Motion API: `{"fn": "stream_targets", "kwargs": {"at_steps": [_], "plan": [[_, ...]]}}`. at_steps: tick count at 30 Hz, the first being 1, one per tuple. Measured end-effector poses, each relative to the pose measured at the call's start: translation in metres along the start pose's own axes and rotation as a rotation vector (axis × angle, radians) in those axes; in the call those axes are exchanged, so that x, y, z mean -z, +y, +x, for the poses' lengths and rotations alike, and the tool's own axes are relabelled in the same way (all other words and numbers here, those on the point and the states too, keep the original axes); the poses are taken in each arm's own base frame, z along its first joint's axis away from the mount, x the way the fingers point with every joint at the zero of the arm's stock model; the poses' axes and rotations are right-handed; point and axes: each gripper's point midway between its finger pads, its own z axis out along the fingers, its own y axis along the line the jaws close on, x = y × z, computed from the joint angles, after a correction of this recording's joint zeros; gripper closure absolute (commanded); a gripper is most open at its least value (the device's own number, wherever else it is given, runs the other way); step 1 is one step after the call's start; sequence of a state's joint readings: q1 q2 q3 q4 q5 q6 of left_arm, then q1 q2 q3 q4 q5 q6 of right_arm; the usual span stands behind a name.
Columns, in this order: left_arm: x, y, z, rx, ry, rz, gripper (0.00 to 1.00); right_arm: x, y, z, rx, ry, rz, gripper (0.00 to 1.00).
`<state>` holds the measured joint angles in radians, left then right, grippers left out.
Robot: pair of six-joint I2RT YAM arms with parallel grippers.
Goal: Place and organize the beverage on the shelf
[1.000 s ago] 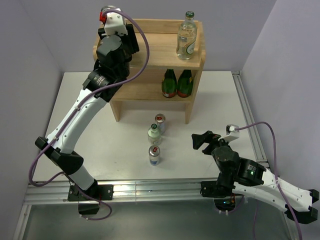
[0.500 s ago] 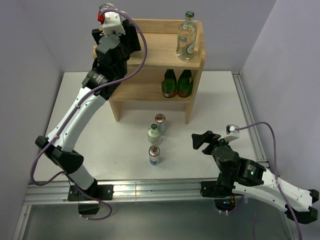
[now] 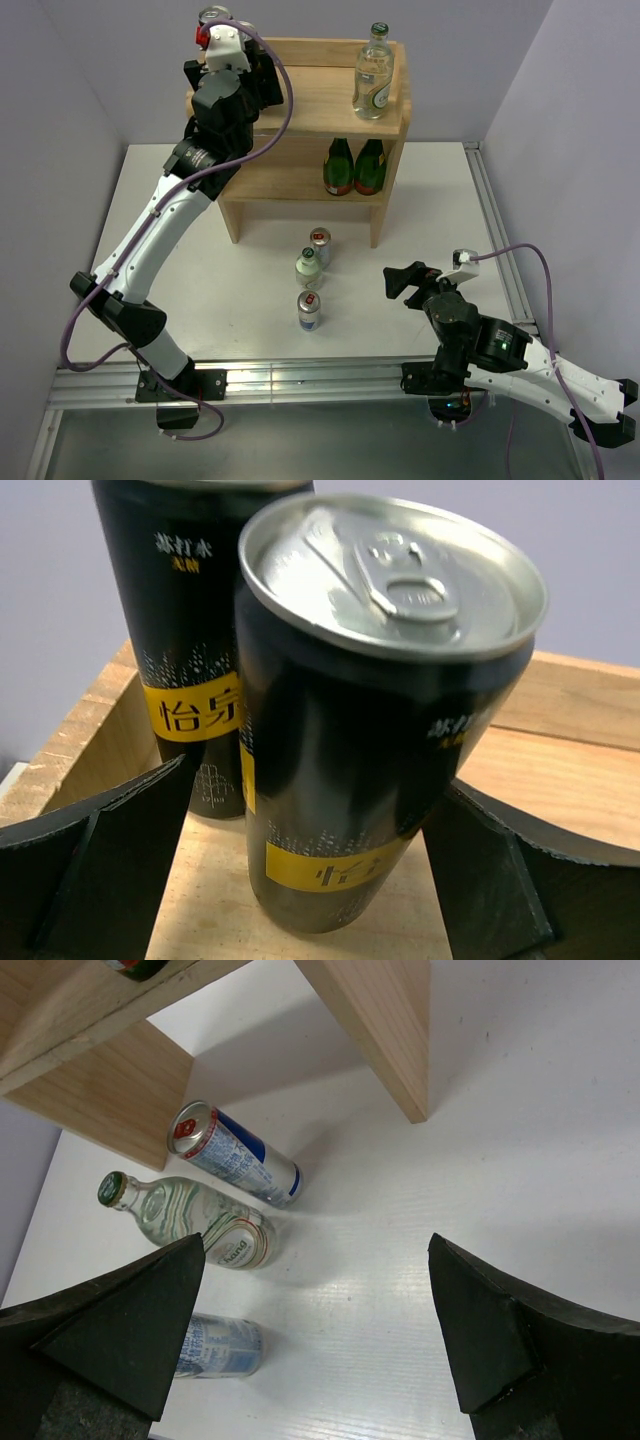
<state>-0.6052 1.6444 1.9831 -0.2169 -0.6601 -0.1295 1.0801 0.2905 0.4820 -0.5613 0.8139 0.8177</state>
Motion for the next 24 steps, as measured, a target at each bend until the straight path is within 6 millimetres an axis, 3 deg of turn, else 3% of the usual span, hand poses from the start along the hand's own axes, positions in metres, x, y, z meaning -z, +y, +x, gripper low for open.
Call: {"fn": "stream_targets", "kwargs": {"at_steps": [12, 24], "plan": [[0.013, -0.003, 0.020, -0.019, 0.090, 0.067, 0.01, 0.000, 0.001, 0.002, -0.001, 0.003, -0.009, 0.00], [0.049, -0.001, -0.013, 0.049, 0.085, 0.164, 0.01, -0.001, 0.002, 0.002, 0.001, 0.005, -0.009, 0.00]]}}
